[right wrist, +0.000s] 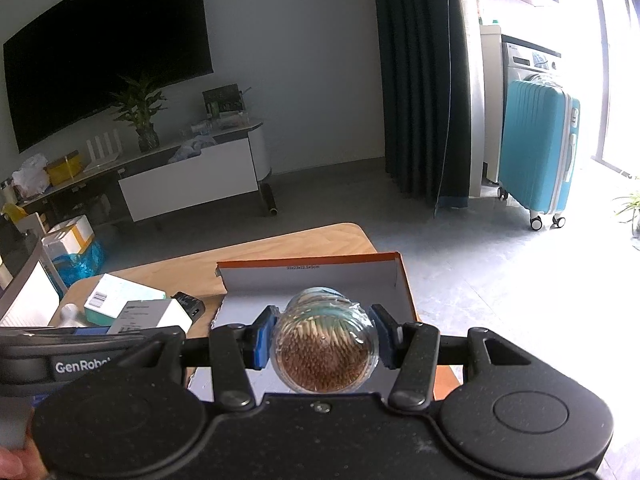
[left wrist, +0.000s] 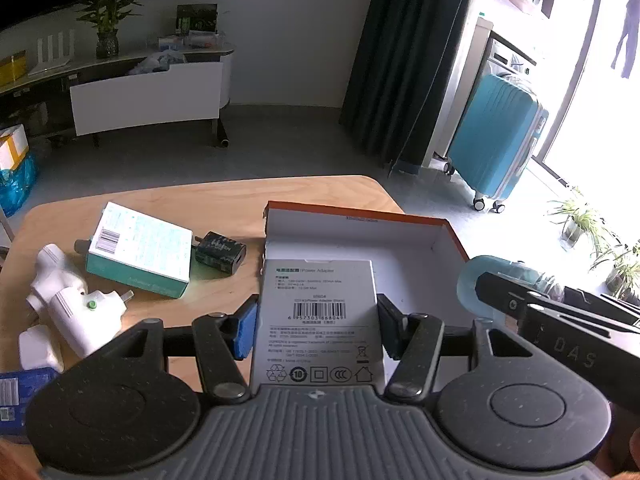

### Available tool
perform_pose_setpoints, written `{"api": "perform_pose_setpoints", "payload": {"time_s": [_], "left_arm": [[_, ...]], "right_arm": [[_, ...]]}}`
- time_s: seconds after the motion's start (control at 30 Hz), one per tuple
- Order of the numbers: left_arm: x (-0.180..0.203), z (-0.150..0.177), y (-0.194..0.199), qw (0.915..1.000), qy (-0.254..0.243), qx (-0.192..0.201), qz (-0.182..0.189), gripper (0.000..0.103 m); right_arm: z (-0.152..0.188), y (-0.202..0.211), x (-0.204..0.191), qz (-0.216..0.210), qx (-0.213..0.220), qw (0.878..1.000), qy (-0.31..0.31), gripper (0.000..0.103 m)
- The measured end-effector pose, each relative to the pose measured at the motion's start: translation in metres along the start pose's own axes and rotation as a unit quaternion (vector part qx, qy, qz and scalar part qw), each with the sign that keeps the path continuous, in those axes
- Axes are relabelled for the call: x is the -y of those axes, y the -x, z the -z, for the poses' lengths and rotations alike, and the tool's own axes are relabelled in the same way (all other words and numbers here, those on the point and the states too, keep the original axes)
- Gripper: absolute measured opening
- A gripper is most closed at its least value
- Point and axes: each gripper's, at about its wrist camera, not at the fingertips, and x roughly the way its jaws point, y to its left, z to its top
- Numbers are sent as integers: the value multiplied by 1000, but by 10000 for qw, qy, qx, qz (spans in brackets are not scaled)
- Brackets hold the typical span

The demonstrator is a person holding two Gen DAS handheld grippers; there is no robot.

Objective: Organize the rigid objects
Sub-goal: 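Carry the white box and the toothpick jar over the white tray with both grippers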

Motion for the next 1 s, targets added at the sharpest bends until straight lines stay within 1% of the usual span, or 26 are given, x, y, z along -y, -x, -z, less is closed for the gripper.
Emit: {"api": "perform_pose_setpoints", "payload": {"time_s": [0.57,1.0], "left_arm": [[5,-5,-19,9999,-14,-119,52,59],[7,-11,-39,9997,44,-213,82,59]], "right_arm": [[-5,-26,2,153,-109,9998,72,60],[-10,-59,5,268,-291,9991,162,60]]}}
